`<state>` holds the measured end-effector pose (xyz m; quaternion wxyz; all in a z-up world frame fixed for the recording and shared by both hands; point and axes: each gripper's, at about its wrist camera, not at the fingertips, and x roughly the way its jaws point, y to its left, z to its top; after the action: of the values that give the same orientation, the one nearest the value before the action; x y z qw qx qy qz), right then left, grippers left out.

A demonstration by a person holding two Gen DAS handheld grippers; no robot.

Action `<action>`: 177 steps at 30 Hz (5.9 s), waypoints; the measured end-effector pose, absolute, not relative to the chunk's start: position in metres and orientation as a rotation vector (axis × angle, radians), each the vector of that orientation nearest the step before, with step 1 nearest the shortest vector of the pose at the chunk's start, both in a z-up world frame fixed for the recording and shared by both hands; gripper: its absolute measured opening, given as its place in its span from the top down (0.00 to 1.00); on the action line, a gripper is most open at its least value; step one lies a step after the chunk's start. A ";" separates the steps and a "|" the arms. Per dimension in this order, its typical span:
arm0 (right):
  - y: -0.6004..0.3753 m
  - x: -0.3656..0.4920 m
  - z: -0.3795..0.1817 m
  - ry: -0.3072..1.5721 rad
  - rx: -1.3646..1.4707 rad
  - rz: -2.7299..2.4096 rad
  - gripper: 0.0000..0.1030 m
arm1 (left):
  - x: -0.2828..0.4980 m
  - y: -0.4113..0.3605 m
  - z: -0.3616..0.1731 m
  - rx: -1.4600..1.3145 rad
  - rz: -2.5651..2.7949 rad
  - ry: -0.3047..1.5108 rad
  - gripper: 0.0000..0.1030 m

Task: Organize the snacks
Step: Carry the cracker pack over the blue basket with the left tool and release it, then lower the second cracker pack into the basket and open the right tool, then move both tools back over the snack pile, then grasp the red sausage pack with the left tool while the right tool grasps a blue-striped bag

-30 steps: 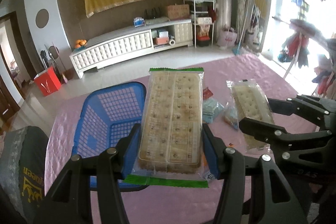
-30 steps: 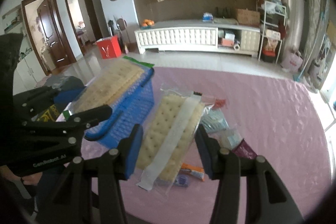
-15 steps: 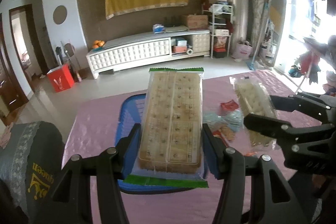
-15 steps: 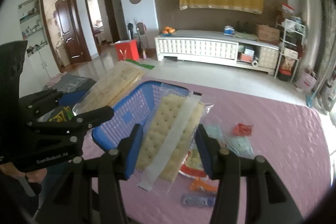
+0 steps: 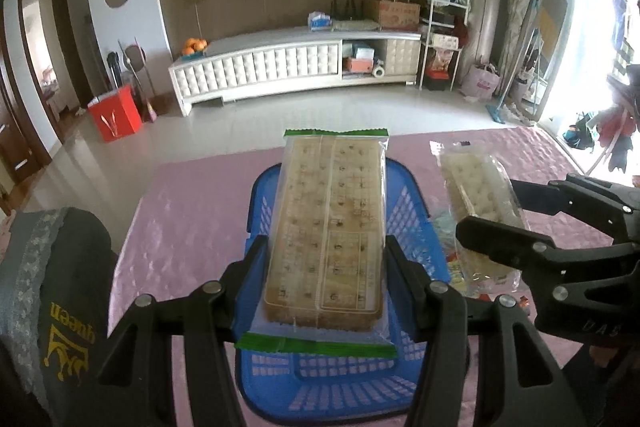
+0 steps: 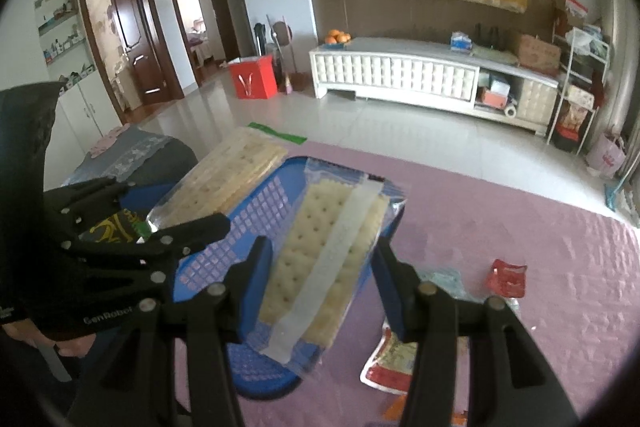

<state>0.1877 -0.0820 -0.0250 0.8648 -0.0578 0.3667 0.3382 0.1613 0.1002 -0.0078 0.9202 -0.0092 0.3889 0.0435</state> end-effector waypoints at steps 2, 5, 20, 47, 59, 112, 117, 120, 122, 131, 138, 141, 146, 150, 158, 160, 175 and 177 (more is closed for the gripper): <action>-0.079 0.193 -0.029 0.783 -0.119 0.709 0.46 | 0.170 0.105 -0.018 -0.033 0.083 0.824 0.48; -0.071 0.199 -0.038 0.808 -0.123 0.712 0.46 | 0.179 0.110 -0.032 -0.052 0.075 0.857 0.48; -0.068 0.190 -0.043 0.823 -0.178 0.712 0.46 | 0.201 0.118 -0.054 -0.074 0.089 0.868 0.30; -0.015 0.187 -0.049 0.923 -0.203 0.774 0.46 | 0.132 0.170 -0.042 -0.134 0.170 0.857 0.30; 0.025 0.175 -0.082 1.001 -0.256 0.771 0.44 | 0.107 0.199 -0.054 -0.186 0.202 0.868 0.30; -0.234 0.129 -0.021 0.805 -0.037 0.428 0.08 | 0.111 -0.039 -0.010 0.016 -0.074 0.829 0.30; -0.249 0.139 -0.045 0.858 -0.041 0.424 0.08 | 0.122 -0.054 -0.032 0.017 -0.079 0.881 0.30; -0.259 0.144 -0.062 0.895 -0.038 0.427 0.08 | 0.128 -0.060 -0.048 0.015 -0.083 0.916 0.30; -0.266 0.149 -0.070 0.915 -0.038 0.422 0.08 | 0.134 -0.062 -0.058 0.010 -0.084 0.939 0.30; -0.287 0.172 -0.094 0.969 -0.050 0.417 0.08 | 0.167 -0.078 -0.099 -0.045 -0.105 1.038 0.30; -0.297 0.192 -0.114 1.009 -0.069 0.384 0.08 | 0.200 -0.093 -0.129 -0.021 -0.097 1.109 0.30; -0.296 0.201 -0.124 1.022 -0.078 0.377 0.08 | 0.215 -0.095 -0.143 0.000 -0.082 1.137 0.30; -0.292 0.218 -0.137 1.047 -0.077 0.384 0.08 | 0.237 -0.084 -0.164 -0.017 -0.055 1.189 0.30; -0.285 0.229 -0.149 1.066 -0.095 0.377 0.08 | 0.251 -0.075 -0.177 -0.026 -0.030 1.221 0.30; -0.277 0.238 -0.159 1.086 -0.101 0.392 0.08 | 0.269 -0.069 -0.199 -0.012 -0.031 1.261 0.30; -0.275 0.238 -0.160 1.088 -0.100 0.395 0.08 | 0.271 -0.068 -0.203 0.007 -0.019 1.264 0.30; -0.277 0.237 -0.157 1.098 -0.089 0.367 0.08 | 0.249 -0.053 -0.194 -0.055 -0.024 1.230 0.83; -0.276 0.237 -0.155 1.093 -0.088 0.367 0.08 | 0.244 -0.055 -0.189 -0.066 -0.044 1.202 0.94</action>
<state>0.2367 -0.2760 -0.1547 0.8373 -0.0418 0.5167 0.1737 0.2436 -0.0549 -0.1888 0.8242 -0.0309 0.5651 -0.0206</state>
